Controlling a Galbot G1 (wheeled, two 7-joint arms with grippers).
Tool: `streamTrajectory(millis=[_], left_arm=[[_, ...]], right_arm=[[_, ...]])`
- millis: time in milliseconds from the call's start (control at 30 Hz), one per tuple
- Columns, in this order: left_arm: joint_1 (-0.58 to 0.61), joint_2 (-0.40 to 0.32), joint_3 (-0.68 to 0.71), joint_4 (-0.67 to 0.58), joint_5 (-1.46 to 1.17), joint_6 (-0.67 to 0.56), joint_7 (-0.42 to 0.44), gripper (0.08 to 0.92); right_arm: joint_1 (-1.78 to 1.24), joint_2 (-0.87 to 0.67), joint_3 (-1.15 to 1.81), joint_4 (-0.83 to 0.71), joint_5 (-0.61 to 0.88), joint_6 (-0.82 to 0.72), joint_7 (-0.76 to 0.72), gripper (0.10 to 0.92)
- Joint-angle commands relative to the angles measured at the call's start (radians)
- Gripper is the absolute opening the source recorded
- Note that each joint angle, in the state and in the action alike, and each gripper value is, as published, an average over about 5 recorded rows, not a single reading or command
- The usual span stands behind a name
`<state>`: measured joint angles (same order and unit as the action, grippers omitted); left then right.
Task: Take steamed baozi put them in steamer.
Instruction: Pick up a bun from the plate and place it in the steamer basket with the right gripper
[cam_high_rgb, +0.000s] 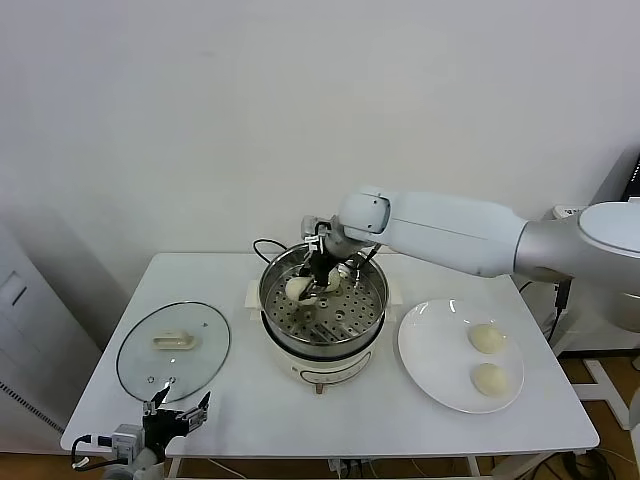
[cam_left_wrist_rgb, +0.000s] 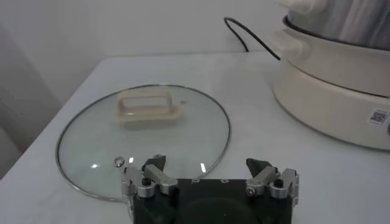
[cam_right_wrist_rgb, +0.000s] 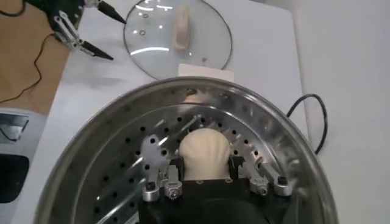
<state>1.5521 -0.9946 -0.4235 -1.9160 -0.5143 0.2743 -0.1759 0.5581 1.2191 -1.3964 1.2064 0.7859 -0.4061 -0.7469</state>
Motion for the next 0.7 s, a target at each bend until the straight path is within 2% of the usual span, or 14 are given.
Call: streamTrajectory(millis=[33, 267, 500, 700], left_arm=[[0.001, -0.001, 0.000, 0.000, 0.000, -0.001, 0.000, 0.823], [0.006, 0.001, -0.005, -0.003, -0.001, -0.003, 0.000, 0.823], [0.013, 0.001, -0.010, -0.004, -0.002, -0.006, 0.000, 0.823], [0.018, 0.001, -0.013, -0.008, -0.002, -0.007, 0.000, 0.823]], right_arm=[[-0.059, 0.058, 0.004, -0.036, -0.019, -0.024, 0.053, 0.461], [-0.080, 0.071, 0.005, -0.049, -0.023, -0.042, 0.067, 0.487], [-0.046, 0.058, 0.012, -0.043, -0.007, -0.045, 0.053, 0.659], [0.077, -0.042, -0.007, -0.002, 0.007, -0.033, -0.059, 0.803]])
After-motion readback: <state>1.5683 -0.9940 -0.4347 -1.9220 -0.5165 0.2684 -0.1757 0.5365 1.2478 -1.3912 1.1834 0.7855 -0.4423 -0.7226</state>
